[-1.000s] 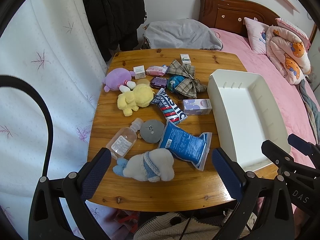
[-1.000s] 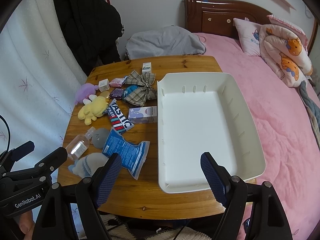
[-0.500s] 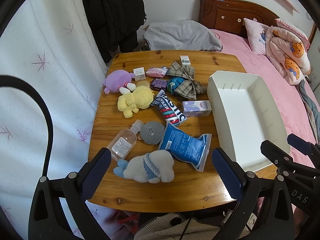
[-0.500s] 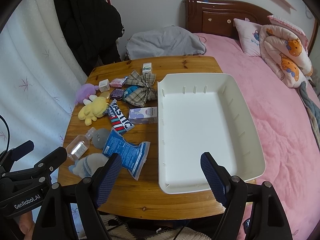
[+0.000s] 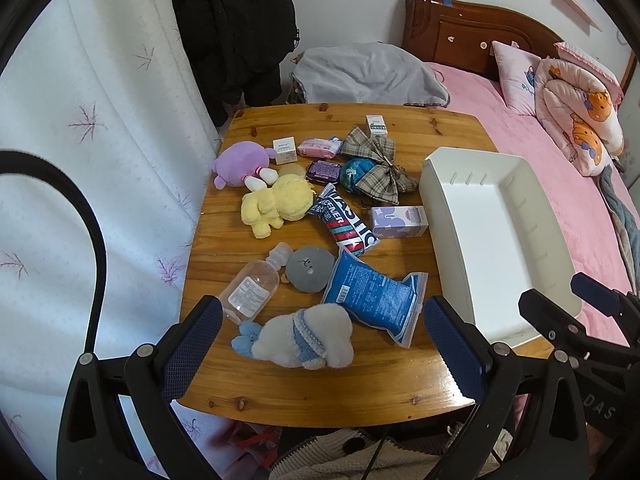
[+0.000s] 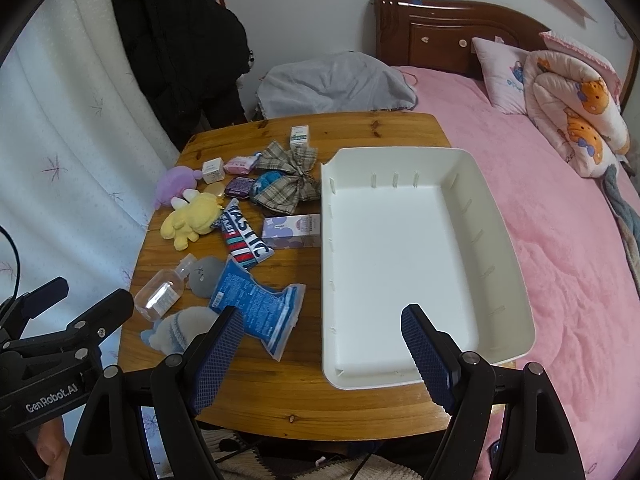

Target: Organize objects

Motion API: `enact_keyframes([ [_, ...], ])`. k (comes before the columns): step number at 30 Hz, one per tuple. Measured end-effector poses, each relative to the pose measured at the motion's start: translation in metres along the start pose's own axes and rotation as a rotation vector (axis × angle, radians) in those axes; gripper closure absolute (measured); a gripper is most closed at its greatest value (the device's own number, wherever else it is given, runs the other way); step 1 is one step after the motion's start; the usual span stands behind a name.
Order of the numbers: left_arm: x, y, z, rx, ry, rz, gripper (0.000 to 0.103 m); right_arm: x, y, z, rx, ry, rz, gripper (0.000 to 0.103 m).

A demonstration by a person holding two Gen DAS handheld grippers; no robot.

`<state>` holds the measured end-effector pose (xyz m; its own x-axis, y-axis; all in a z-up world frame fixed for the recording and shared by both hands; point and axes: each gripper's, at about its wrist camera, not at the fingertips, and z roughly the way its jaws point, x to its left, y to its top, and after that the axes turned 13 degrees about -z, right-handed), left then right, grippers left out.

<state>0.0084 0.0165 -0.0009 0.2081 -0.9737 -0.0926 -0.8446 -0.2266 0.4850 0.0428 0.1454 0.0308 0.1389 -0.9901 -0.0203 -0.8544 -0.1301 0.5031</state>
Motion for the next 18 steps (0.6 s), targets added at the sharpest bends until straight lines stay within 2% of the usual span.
enact_keyframes([
  [3, 0.005, 0.003, -0.002, -0.005, 0.001, -0.007, 0.002, 0.003, 0.0, -0.003, -0.022, 0.036, -0.01, 0.021],
  [8, 0.014, 0.008, -0.002, -0.019, -0.001, -0.023, 0.002, 0.005, 0.004, -0.005, -0.042, 0.044, -0.017, 0.021],
  [18, 0.041, 0.02, -0.002, -0.037, 0.042, -0.096, 0.002, 0.013, 0.012, 0.0, -0.062, -0.006, -0.063, 0.021],
])
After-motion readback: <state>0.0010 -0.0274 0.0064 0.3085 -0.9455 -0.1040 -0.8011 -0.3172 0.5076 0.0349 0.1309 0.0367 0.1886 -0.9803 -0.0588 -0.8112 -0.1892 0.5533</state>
